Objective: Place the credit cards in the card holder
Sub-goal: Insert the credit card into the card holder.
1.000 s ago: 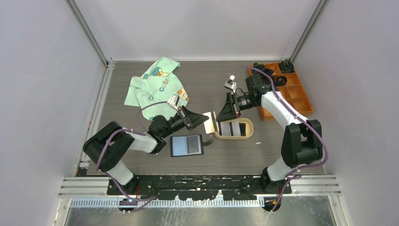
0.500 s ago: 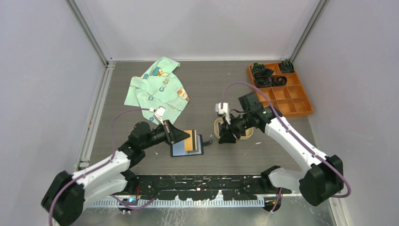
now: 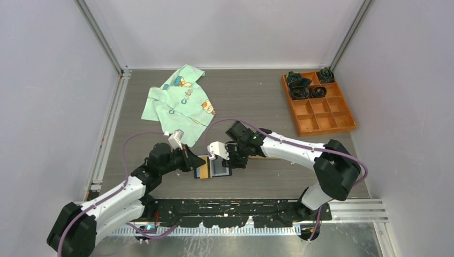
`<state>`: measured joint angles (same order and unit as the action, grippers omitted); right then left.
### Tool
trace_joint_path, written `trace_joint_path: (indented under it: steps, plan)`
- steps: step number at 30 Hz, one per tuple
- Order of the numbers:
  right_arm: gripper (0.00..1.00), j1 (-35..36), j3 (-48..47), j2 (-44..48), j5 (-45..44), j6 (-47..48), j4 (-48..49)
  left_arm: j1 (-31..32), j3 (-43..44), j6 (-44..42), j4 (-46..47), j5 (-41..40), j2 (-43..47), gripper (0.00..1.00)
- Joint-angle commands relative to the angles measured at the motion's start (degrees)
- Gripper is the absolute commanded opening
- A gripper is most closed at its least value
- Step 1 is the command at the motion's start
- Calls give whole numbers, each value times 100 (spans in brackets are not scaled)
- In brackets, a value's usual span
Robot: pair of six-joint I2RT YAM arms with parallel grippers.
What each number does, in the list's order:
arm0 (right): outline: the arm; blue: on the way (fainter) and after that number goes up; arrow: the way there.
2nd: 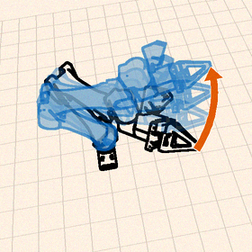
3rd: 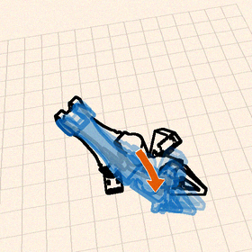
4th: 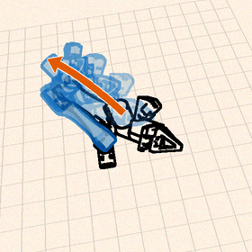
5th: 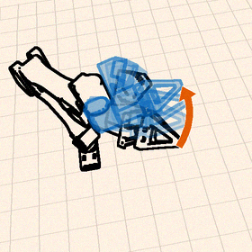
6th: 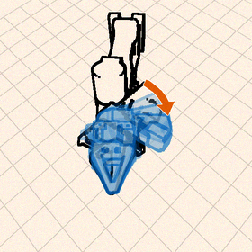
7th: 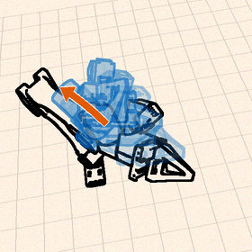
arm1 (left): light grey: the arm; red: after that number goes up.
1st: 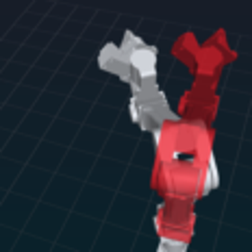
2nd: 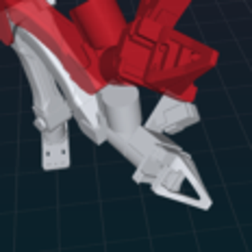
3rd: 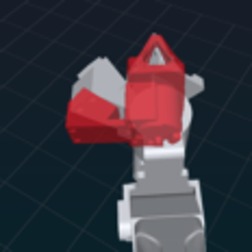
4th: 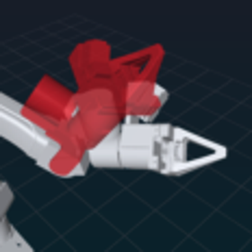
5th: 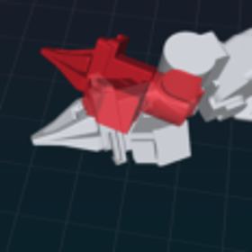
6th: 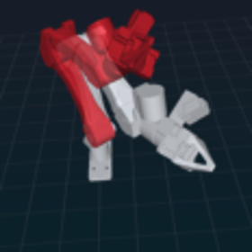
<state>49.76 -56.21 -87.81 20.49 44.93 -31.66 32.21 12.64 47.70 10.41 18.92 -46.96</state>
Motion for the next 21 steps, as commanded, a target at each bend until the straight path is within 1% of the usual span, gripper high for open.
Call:
trace_joint_path:
  steps: [1,11,17,21]
  plan:
    - [47,57,-20,-134,-721,-308,776,-250,-24,-20,631,263,-362,0]
    - [45,68,88,-403,-894,-293,802,-614,15,193,1727,649,-1481,0]
    - [44,71,119,-516,-943,-257,780,-741,-120,586,2357,662,-1786,0]
    - [43,77,136,-573,-959,-239,771,-751,-202,694,2532,560,-1892,0]
